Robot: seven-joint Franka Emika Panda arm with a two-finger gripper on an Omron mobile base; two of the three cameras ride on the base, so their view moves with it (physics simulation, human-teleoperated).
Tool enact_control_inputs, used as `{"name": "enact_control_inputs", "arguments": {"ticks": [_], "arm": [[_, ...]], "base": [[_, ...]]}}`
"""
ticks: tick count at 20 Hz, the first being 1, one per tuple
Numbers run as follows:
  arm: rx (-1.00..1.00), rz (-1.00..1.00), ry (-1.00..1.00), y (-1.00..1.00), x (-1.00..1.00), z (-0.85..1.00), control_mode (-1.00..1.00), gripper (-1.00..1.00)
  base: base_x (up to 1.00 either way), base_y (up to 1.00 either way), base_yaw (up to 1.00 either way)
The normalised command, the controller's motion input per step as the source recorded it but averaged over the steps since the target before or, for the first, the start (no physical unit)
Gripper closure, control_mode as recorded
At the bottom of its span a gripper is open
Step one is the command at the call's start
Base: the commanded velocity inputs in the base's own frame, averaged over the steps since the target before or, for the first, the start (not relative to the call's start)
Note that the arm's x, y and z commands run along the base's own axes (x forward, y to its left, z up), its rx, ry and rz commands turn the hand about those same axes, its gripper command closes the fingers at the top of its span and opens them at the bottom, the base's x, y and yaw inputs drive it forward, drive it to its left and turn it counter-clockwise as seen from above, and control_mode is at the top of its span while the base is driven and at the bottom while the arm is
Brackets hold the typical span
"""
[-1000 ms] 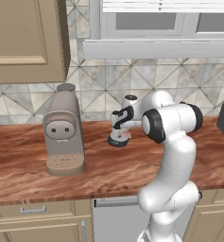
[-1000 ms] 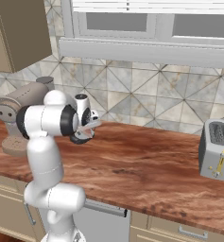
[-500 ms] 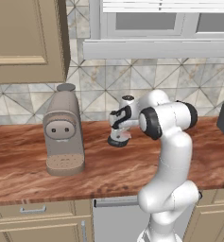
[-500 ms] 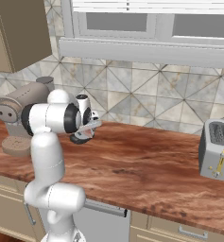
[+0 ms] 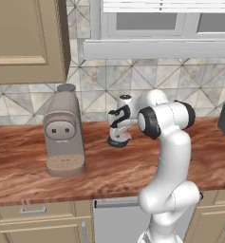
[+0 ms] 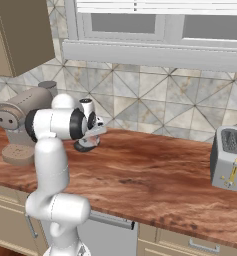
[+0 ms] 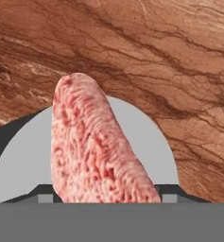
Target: Take the steak from the fridge and place it on the digital scale on the counter by the fridge. Wait a few seconds for a reading, then move it to the plate on the dining counter.
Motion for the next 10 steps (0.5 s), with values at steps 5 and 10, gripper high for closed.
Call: {"name": "enact_control_inputs", "arguments": {"ticks": [5, 10], "arm": [[0.0, -0.03, 0.0, 0.01, 0.0, -0.02, -1.0, 1.0], [0.0, -0.05, -0.01, 0.0, -0.04, 0.02, -1.0, 1.0]], "base": [[0.0, 0.0, 0.0], [0.0, 0.0, 0.0]]}}
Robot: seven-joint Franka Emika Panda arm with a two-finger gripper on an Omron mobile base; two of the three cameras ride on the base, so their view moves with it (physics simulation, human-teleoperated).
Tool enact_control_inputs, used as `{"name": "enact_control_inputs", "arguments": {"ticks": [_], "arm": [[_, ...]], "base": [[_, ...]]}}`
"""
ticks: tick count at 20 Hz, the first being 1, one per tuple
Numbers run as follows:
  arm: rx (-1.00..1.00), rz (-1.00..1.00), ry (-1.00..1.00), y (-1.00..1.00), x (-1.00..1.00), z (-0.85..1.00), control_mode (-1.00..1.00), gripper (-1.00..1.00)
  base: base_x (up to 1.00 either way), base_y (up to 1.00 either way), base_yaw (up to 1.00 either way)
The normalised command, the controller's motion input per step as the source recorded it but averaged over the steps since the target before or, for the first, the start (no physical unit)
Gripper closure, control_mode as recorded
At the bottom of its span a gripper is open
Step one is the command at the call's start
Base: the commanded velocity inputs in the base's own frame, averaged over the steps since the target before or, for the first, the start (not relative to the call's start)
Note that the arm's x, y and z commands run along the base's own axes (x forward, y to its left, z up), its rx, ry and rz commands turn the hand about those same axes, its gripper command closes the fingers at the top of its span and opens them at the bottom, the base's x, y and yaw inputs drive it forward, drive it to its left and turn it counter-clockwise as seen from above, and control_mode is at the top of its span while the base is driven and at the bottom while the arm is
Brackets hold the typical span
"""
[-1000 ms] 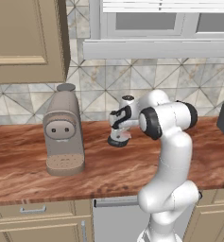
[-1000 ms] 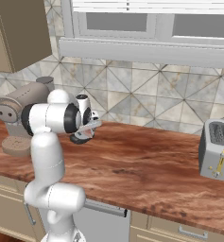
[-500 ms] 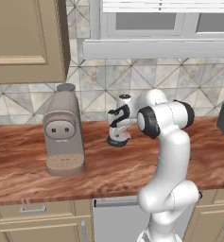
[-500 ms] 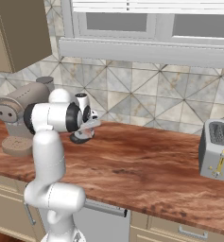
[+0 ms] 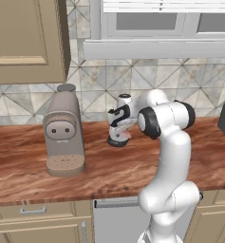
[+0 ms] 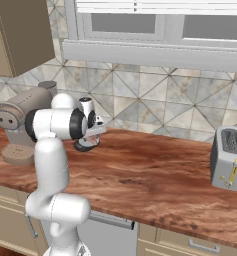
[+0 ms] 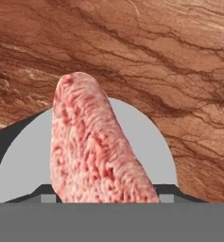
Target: Take the steak from the fridge and place it on the digital scale on the counter by the fridge. Wait a few seconds for a reading, then move it to the plate on the dining counter.
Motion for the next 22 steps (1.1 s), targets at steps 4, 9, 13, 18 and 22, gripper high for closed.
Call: {"name": "enact_control_inputs", "arguments": {"ticks": [4, 9, 13, 18, 22], "arm": [[0.0, -0.09, -0.13, 0.0, -0.34, 0.55, -1.0, 1.0], [0.0, -0.13, -0.21, -0.05, -0.62, 1.0, -1.0, 1.0], [0.01, -0.14, -0.2, -0.2, -0.79, 1.0, -1.0, 1.0], [0.08, -0.16, -0.02, -0.39, -0.93, 1.0, -1.0, 1.0], [0.14, -0.2, 0.0, -0.38, -1.0, 0.96, -1.0, 1.0]], "base": [[0.0, 0.0, 0.0], [0.0, 0.0, 0.0], [0.0, 0.0, 0.0], [0.0, 0.0, 0.0], [0.0, 0.0, 0.0]]}}
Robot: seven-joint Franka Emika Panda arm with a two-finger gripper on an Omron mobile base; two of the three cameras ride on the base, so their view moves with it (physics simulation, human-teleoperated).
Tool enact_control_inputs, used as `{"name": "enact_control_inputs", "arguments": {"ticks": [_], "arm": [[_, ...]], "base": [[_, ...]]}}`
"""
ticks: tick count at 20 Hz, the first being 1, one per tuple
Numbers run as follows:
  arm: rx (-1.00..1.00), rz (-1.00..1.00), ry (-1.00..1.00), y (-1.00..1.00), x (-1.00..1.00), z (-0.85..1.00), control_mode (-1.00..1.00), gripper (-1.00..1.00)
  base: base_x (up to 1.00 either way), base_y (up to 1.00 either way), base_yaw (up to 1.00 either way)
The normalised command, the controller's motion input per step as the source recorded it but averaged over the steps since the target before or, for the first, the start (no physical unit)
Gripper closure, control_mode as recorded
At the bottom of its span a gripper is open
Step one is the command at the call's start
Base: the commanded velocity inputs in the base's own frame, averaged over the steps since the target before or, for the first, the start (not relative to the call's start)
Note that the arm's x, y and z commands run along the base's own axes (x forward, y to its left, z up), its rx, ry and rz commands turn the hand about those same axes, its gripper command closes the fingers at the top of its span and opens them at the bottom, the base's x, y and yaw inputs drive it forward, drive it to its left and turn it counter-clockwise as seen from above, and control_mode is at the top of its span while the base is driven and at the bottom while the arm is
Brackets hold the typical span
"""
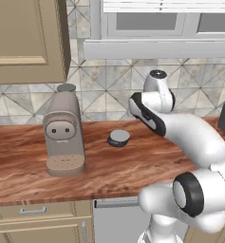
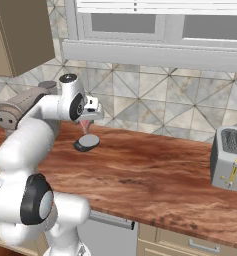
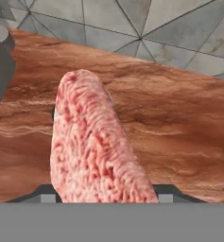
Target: Take the steak from the fridge and place it on the digital scale on the counter by the fridge. Wait a few seconds for a reading, then move it to the plate on the dining counter.
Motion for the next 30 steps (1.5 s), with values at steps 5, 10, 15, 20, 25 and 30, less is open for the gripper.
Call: {"name": "enact_control_inputs", "arguments": {"ticks": [5, 10, 15, 20, 25, 30], "arm": [[0.18, -0.2, 0.05, -0.47, -0.99, 0.8, -1.0, 1.0], [0.04, -0.14, 0.01, -0.28, -0.8, 0.28, -1.0, 1.0], [0.0, -0.06, 0.0, -0.04, -0.36, 0.01, 1.0, 1.0], [0.0, 0.0, 0.0, 0.0, 0.0, 0.0, 1.0, 1.0], [0.0, 0.0, 0.0, 0.0, 0.0, 0.0, 1.0, 1.0], [0.0, 0.0, 0.0, 0.0, 0.0, 0.0, 1.0, 1.0]], "base": [[0.0, 0.0, 0.0], [0.0, 0.0, 0.0], [-0.6, -0.04, -0.1], [-0.43, -0.66, -0.23], [-0.01, -1.0, -0.2], [0.0, -0.84, -0.57]]}}
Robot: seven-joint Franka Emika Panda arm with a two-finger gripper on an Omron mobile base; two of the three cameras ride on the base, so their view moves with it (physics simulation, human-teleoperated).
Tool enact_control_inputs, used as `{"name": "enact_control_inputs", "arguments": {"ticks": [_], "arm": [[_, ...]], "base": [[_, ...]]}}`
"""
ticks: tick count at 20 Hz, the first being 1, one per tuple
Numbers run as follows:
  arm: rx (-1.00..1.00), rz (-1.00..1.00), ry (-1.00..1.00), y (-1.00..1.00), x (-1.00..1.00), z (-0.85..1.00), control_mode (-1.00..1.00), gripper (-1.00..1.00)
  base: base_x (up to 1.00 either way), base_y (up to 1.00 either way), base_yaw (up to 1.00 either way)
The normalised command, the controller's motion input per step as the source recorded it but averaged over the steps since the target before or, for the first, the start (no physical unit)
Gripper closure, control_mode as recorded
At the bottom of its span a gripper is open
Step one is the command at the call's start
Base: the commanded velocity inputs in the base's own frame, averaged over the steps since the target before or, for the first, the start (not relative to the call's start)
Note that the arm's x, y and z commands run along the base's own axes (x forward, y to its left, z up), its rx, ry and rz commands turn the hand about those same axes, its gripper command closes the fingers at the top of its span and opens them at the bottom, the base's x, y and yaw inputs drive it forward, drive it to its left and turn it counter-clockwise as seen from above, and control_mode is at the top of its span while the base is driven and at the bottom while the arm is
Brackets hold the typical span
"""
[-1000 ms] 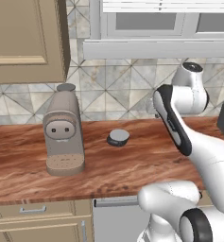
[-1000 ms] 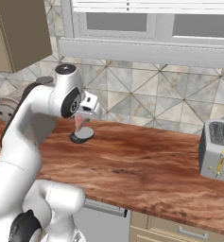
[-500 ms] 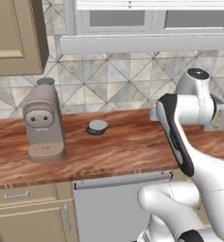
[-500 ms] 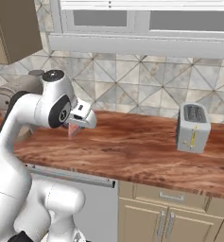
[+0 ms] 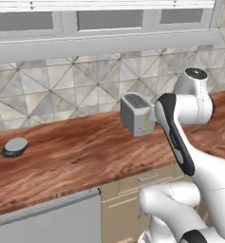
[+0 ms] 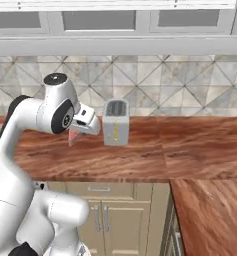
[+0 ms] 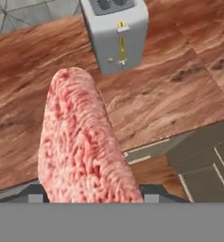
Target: Take the steak from the fridge and place it on the digital scale on the counter by the fridge. Wait a few seconds for a reading, then move it to the plate on the dining counter.
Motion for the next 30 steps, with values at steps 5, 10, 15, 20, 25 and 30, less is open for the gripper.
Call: {"name": "enact_control_inputs", "arguments": {"ticks": [5, 10, 15, 20, 25, 30], "arm": [[0.0, 0.0, 0.0, 0.0, 0.0, 0.0, 1.0, 1.0], [0.0, 0.0, 0.0, 0.0, 0.0, 0.0, 1.0, 1.0], [0.0, 0.0, 0.0, 0.0, 0.0, 0.0, 1.0, 1.0], [0.0, 0.0, 0.0, 0.0, 0.0, 0.0, 1.0, 1.0], [0.0, 0.0, 0.0, 0.0, 0.0, 0.0, 1.0, 1.0], [0.0, 0.0, 0.0, 0.0, 0.0, 0.0, 1.0, 1.0]], "base": [[0.0, -0.13, -0.95], [-0.05, 0.0, -0.99], [-0.12, 0.0, -0.97], [-0.04, -0.14, -0.91], [0.0, -0.65, -0.78], [0.03, -0.74, -0.64]]}}
